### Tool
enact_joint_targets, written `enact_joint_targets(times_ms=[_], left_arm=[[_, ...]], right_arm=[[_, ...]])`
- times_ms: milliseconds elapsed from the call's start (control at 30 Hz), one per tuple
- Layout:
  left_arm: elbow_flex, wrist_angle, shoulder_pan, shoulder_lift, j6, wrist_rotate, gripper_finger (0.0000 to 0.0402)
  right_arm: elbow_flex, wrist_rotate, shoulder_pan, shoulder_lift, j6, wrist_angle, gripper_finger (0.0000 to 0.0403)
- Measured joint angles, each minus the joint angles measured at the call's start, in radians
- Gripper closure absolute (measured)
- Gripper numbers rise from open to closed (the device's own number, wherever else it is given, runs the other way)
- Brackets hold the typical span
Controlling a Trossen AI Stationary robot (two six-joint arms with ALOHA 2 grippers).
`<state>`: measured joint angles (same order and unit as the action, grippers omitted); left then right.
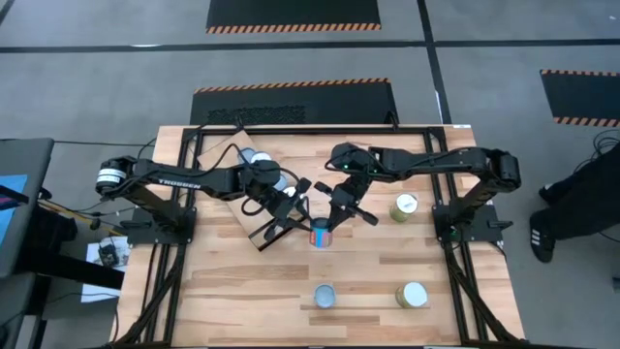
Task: Pick and place cans onto a shelf
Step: Put the canned corn on the shelf
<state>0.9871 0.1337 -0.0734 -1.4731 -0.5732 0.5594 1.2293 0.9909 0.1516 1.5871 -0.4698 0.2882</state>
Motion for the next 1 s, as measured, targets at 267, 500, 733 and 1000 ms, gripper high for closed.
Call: enact_joint_targets(times_ms=[267,500,733,1000], left_arm=[[0.0,-0.015,0.002,0.0,-0.018,-0.024,0.0357],[-0.001,-0.026,0.002,0.0,-0.063,-0.037,0.0396],[-0.002,-0.038,0.0,-0.004,-0.089,-0.089,0.0401],[-0.002,-0.029,-0.013,0.0,-0.103,-0.124,0.0401]], right_arm=[[0.0,-0.007,0.0,0.0,-0.005,0.004,0.0391],[0.0,-0.022,0.0,-0.001,-0.01,-0.003,0.0363],[0.005,-0.081,0.001,-0.004,0.009,-0.021,0.031],[0.081,-0.12,0.004,-0.013,0.045,0.141,0.0223]])
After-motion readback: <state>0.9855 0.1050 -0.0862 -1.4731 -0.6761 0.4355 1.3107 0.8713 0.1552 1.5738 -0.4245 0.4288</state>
